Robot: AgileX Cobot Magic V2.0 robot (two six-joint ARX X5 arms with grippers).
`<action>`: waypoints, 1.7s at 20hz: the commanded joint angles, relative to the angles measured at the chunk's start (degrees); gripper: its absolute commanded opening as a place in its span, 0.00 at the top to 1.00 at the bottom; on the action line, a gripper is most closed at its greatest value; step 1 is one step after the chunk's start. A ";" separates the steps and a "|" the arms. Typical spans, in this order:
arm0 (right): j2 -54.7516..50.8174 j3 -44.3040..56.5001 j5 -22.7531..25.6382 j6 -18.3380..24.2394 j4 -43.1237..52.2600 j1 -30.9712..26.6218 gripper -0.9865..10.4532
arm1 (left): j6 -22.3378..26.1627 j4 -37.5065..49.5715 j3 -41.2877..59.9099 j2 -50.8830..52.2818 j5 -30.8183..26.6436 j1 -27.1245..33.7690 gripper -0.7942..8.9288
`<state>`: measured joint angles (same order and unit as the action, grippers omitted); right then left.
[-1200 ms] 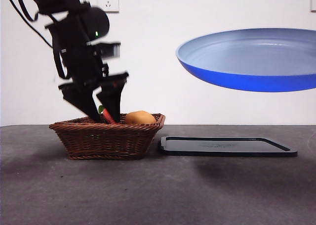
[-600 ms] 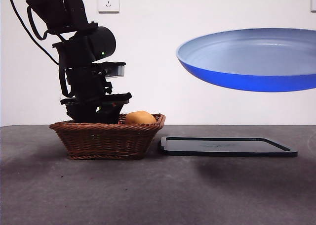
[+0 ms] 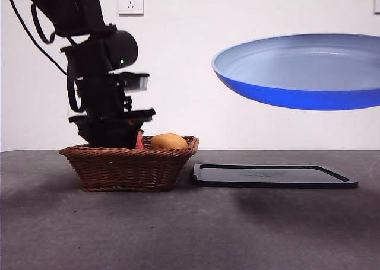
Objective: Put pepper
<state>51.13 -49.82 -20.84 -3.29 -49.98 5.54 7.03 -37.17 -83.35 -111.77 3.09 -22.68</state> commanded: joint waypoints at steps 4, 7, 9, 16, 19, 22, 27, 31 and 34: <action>1.92 -1.25 -0.13 -2.56 0.98 0.04 0.91 | -0.79 -1.11 -1.51 8.68 0.81 -0.61 0.78; 6.21 -1.25 -0.24 -5.03 3.50 0.11 0.91 | -1.53 -2.73 -1.51 14.60 6.62 -1.11 0.78; 10.25 -1.25 -0.28 -7.67 6.27 0.20 0.91 | -1.55 -4.68 -1.51 17.81 10.99 -2.23 0.78; 22.77 -1.25 -4.74 -17.14 14.21 4.44 0.91 | -1.44 -7.10 -1.36 17.07 16.46 -11.41 0.78; 24.35 -1.25 -4.63 -18.80 15.34 7.39 0.91 | -0.92 -6.16 -1.36 14.16 13.16 -15.23 0.78; 24.35 -1.25 -4.72 -19.19 15.47 8.15 0.91 | -0.76 -5.75 -1.33 9.70 10.49 -17.09 0.78; 24.35 -1.25 -4.72 -18.91 15.04 8.15 0.91 | -0.79 -5.33 -1.33 5.77 10.49 -17.92 0.77; 24.35 -1.25 -4.70 -18.51 15.06 8.15 0.91 | -1.01 -5.14 -1.33 5.77 10.47 -18.49 0.72; 24.35 -1.25 -4.70 -17.94 15.02 8.15 0.91 | -1.01 -6.23 -1.44 5.79 10.49 -18.58 0.67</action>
<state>75.02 -49.82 -24.91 -21.56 -35.90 13.54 5.98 -43.18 -83.96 -104.64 13.67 -40.69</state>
